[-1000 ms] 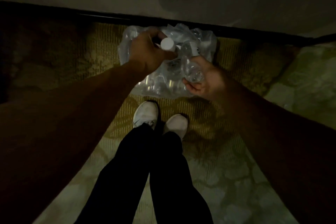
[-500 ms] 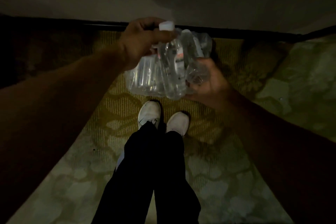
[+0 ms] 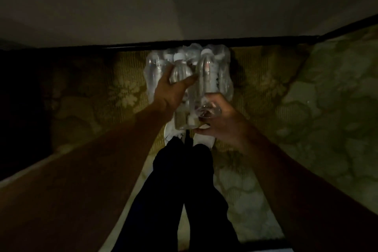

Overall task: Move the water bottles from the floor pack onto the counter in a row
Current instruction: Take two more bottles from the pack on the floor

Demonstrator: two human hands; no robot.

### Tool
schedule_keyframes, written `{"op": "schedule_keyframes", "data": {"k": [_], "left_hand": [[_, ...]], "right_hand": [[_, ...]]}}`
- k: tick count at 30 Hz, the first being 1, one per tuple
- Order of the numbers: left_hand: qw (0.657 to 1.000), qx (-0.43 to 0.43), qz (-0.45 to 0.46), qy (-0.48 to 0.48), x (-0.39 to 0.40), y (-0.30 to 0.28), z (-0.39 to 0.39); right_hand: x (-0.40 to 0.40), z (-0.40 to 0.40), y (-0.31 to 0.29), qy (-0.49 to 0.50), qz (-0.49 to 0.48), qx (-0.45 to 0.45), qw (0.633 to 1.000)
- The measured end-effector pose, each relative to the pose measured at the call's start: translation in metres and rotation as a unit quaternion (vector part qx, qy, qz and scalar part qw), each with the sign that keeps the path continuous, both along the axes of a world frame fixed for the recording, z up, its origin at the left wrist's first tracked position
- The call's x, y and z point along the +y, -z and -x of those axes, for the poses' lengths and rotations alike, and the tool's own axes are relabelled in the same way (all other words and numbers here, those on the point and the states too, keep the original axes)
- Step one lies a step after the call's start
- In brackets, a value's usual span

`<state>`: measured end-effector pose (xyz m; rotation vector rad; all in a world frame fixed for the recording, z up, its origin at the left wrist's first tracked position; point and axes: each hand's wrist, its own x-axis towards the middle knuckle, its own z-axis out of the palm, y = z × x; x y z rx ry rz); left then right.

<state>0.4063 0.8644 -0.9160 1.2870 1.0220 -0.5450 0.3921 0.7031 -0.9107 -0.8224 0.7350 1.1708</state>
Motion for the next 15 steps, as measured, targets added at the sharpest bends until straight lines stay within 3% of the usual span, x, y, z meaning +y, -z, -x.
{"op": "schedule_keyframes", "data": {"k": [5, 12, 15], "left_hand": [[0.994, 0.055, 0.081, -0.057, 0.003, -0.029, 0.022], [0.996, 0.02, 0.073, -0.045, 0.006, -0.092, 0.039], [0.994, 0.024, 0.089, -0.053, 0.005, -0.124, 0.044]], "right_hand": [[0.003, 0.013, -0.036, -0.088, 0.025, -0.122, 0.988], [0.0, 0.018, -0.091, -0.1, 0.097, -0.124, 0.983], [0.002, 0.021, -0.123, -0.039, 0.139, -0.098, 0.985]]}}
